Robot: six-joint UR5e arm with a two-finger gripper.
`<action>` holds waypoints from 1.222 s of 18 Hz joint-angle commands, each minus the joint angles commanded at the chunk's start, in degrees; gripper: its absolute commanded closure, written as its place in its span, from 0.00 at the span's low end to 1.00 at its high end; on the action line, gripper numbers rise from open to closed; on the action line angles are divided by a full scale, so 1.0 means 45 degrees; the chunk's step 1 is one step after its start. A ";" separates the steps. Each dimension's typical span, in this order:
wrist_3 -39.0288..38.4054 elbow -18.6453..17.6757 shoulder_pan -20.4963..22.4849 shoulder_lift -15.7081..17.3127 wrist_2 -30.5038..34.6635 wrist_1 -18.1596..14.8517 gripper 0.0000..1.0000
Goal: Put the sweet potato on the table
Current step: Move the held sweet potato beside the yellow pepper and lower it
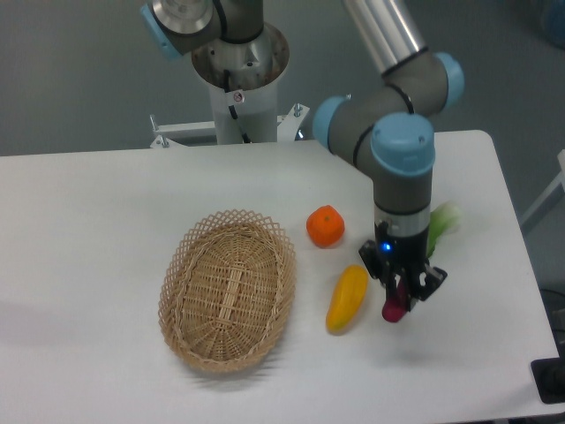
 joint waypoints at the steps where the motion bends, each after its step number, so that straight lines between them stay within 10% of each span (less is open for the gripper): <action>1: 0.0039 0.0060 0.0000 -0.0137 0.0000 0.0000 0.71; 18: 0.2344 0.0177 0.0000 -0.1369 0.0000 0.0078 0.69; 22: 0.2169 0.0138 0.0000 -0.1292 0.0000 0.0059 0.25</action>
